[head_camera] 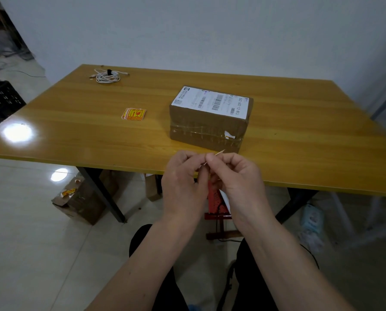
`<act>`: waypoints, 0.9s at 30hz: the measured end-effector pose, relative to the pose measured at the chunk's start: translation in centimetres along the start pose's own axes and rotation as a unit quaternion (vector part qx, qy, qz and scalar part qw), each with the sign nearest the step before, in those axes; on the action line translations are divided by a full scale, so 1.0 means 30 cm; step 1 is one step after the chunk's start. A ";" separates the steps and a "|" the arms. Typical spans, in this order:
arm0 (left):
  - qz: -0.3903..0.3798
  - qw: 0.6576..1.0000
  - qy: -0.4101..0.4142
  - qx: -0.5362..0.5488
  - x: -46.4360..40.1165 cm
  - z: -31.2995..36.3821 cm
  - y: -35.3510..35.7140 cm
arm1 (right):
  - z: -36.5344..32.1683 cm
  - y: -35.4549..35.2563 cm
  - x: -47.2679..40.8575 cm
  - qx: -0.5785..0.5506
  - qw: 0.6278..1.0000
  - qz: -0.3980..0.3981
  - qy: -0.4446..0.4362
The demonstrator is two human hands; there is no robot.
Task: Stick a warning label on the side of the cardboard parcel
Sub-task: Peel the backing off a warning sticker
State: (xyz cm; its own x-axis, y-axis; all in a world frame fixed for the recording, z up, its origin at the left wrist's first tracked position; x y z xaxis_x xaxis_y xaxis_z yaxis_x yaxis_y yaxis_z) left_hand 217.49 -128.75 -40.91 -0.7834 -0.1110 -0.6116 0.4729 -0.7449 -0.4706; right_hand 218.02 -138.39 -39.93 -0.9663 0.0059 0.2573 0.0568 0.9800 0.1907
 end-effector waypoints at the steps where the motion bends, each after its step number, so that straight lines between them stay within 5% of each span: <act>1: 0.004 1.000 0.007 -0.004 0.000 0.001 -0.004 | 0.000 -0.002 -0.002 -0.002 1.000 -0.003 0.001; 8: 0.035 0.985 -0.088 0.142 0.009 -0.002 -0.007 | -0.001 -0.025 -0.013 -0.029 0.999 -0.015 0.007; 20: 0.082 0.986 -0.055 0.134 0.014 0.004 -0.012 | 0.004 -0.025 -0.003 -0.056 0.997 -0.051 -0.007; 27: 0.063 0.987 -0.074 0.129 0.021 0.012 -0.005 | 0.001 -0.025 0.007 -0.009 0.998 -0.007 -0.069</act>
State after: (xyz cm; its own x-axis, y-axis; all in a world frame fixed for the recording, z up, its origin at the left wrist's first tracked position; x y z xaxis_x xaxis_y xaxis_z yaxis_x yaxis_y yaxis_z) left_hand 216.78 -128.94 -41.00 -0.7846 -0.2937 -0.5461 0.4665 -0.8597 -0.2079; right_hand 217.77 -139.10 -40.04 -0.9923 0.0209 0.1219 0.0465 0.9763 0.2111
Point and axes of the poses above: each hand's wrist, its own x-axis away from the middle knuckle, its own y-axis out of the palm, z = x × y, the point moved 1 cm from there along -x, towards the middle knuckle, and after that the axes turned 11 degrees about y, right-handed, at the moved point
